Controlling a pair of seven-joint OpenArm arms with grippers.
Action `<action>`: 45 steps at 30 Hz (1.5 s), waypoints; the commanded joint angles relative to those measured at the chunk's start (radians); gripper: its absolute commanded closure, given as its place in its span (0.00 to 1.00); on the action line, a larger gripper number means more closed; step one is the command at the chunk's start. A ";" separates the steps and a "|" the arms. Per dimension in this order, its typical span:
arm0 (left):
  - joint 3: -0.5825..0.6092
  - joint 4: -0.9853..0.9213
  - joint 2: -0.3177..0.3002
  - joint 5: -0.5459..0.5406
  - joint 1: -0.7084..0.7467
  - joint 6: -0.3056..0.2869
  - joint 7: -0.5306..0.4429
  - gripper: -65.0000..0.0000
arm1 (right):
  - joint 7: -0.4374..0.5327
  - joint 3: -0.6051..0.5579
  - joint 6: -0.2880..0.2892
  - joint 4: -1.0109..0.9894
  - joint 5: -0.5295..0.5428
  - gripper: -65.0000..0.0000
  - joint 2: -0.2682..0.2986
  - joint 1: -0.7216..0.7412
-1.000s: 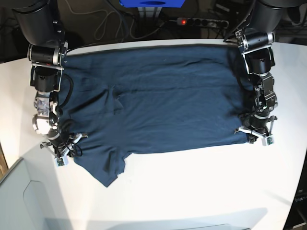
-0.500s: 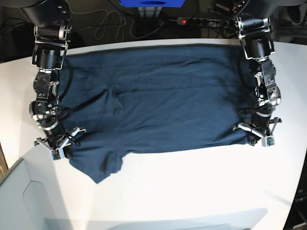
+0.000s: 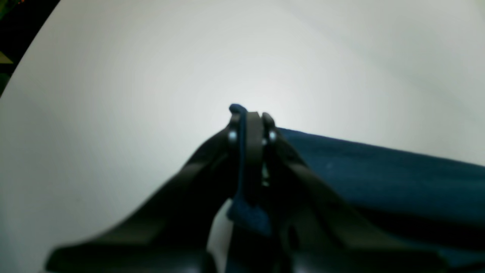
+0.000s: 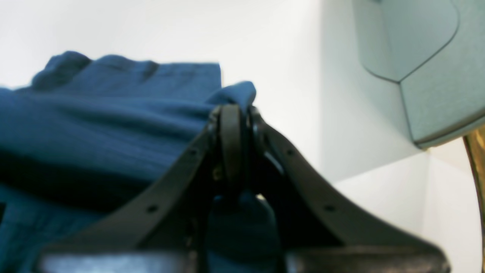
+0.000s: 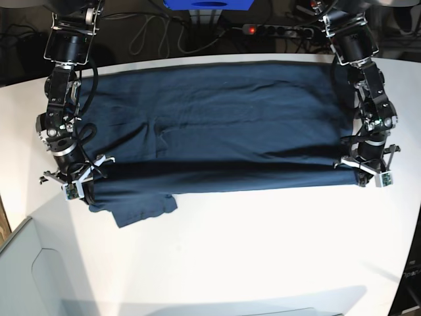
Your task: Fold the T-shirt properly
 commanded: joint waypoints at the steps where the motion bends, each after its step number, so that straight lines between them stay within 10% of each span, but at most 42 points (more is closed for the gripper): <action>1: -0.002 0.043 -0.011 -0.006 -0.004 0.000 -0.016 1.00 | 0.028 0.004 -0.004 0.035 0.011 1.00 0.012 0.002; 30: -0.153 0.233 0.113 -0.008 0.271 -0.002 0.039 1.00 | 0.025 0.038 -0.002 0.110 0.005 0.98 0.020 -0.242; 39: -0.150 0.235 0.118 -0.008 0.270 -0.002 0.041 1.00 | -0.037 0.054 -0.002 0.199 0.010 0.41 0.020 -0.263; 45: -0.157 0.239 0.118 -0.008 0.271 -0.002 0.041 0.81 | -0.041 0.075 -0.002 0.314 0.010 0.34 0.003 -0.263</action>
